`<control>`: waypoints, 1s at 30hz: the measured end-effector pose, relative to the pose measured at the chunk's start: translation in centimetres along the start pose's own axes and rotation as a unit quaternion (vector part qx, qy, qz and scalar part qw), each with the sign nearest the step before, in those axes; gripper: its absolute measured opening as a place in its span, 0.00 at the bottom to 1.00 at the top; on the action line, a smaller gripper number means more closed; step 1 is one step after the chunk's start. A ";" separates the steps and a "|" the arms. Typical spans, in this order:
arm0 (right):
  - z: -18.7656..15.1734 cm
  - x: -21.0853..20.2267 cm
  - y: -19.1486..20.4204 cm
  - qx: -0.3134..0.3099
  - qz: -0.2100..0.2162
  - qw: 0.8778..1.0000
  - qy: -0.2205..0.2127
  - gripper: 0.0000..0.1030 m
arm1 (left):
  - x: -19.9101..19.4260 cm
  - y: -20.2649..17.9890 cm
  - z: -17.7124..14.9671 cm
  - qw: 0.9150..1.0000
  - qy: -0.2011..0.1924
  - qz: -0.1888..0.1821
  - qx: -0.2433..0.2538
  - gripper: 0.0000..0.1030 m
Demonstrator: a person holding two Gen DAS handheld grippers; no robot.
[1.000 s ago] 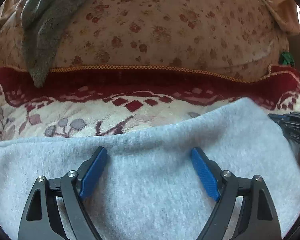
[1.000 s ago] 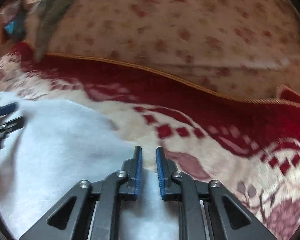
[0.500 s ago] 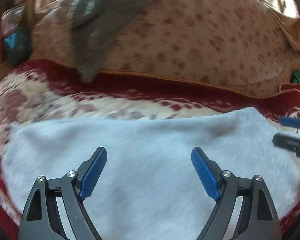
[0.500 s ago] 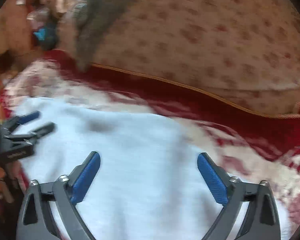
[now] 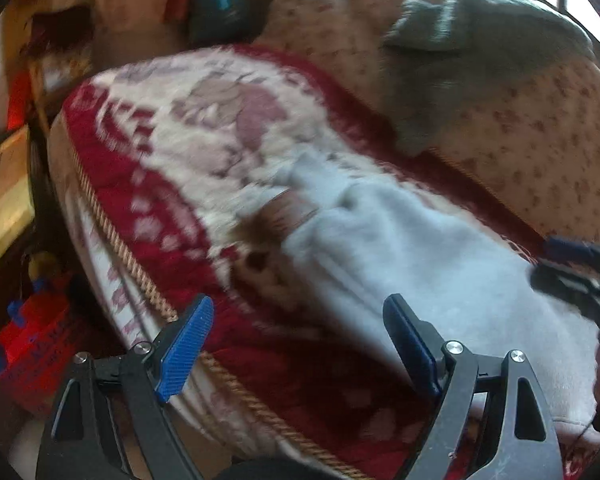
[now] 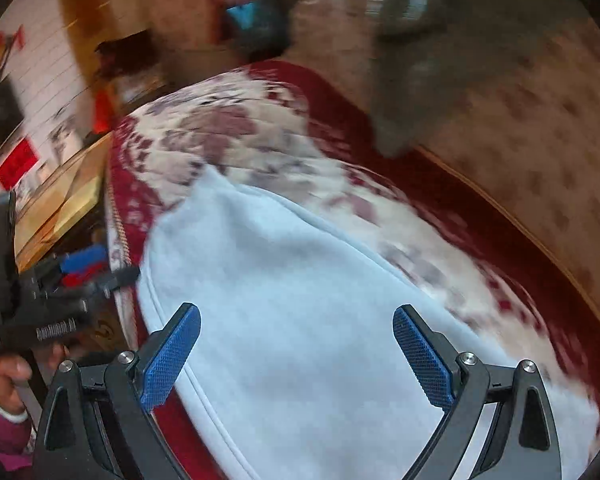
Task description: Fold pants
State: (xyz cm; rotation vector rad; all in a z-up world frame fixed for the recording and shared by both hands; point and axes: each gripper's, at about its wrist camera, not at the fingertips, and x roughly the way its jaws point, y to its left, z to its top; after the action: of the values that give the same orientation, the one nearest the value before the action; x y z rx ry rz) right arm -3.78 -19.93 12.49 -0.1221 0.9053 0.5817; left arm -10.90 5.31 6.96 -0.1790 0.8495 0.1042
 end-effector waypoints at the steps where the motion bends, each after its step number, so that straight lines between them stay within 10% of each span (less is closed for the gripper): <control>1: 1.2 1.3 1.1 -0.015 0.002 1.000 0.004 0.96 | 0.3 0.7 0.1 1.000 0.006 -0.010 -0.010 0.84; 14: 7.4 13.5 5.9 -0.156 -0.081 0.983 0.052 0.95 | 5.0 2.0 1.9 0.995 0.052 -0.066 -0.047 0.84; 21: 9.5 14.2 4.9 -0.124 -0.005 0.990 0.065 0.95 | 7.8 2.1 3.3 0.991 0.079 -0.085 -0.062 0.87; 30: 11.0 17.7 5.7 -0.195 0.046 0.970 0.136 0.94 | 10.2 1.5 3.9 0.988 0.093 -0.087 -0.087 0.93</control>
State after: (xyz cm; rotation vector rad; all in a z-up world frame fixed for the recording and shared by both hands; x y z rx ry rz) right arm 9.37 -3.88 6.46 -0.5276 1.0563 0.8393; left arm -1.64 7.75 1.63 -0.4307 1.0074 -0.0036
